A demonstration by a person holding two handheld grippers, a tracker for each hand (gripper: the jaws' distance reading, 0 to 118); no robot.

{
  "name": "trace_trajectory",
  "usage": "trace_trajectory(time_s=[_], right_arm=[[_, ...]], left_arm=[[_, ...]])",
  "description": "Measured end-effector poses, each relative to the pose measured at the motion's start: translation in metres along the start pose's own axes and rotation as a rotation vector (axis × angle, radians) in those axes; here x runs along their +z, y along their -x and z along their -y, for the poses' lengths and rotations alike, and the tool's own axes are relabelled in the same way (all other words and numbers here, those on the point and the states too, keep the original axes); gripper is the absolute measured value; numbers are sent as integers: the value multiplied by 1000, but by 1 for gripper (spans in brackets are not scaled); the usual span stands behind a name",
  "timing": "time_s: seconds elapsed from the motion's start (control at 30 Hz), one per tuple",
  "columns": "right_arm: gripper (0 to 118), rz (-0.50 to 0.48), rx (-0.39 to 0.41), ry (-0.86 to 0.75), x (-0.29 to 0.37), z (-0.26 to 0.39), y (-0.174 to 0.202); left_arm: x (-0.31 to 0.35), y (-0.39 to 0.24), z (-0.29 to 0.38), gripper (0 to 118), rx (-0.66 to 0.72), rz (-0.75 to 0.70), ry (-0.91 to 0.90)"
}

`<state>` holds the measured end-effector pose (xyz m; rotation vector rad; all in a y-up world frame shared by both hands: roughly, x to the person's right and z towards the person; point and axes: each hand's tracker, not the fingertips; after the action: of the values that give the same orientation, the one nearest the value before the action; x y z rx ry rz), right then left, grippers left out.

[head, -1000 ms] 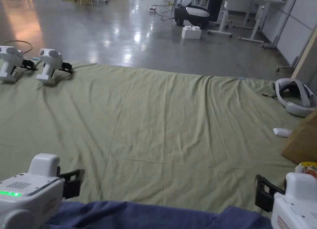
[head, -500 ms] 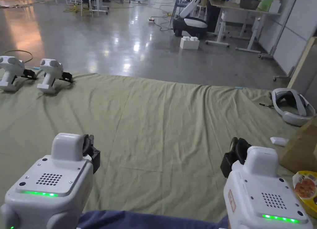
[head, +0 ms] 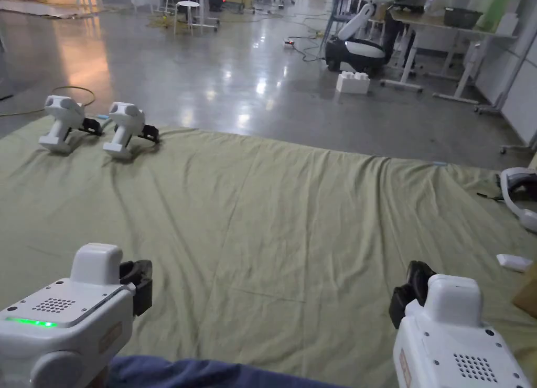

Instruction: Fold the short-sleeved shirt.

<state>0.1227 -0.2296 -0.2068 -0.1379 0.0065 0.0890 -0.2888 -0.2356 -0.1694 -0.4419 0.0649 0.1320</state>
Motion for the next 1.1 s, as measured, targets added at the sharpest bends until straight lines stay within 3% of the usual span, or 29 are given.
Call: trace_trajectory(time_s=[0.43,0.57,0.63,0.73,0.93,1.1], right_arm=[[7,-28,41,114,-10,21,8],[7,-37,56,137,-11,26,12],[7,-38,63,147,-12,28,13],[7,-41,64,164,-12,30,14],[7,-41,67,182,-11,32,16],[7,-48,66,191,-10,34,19]], left_arm=[[-40,133,61,5,236,159,494],[-54,158,82,71,396,248,577],[-68,177,99,75,497,342,595],[-70,177,108,92,638,431,619],[-93,179,135,92,775,578,584],[-96,162,125,88,742,594,605]])
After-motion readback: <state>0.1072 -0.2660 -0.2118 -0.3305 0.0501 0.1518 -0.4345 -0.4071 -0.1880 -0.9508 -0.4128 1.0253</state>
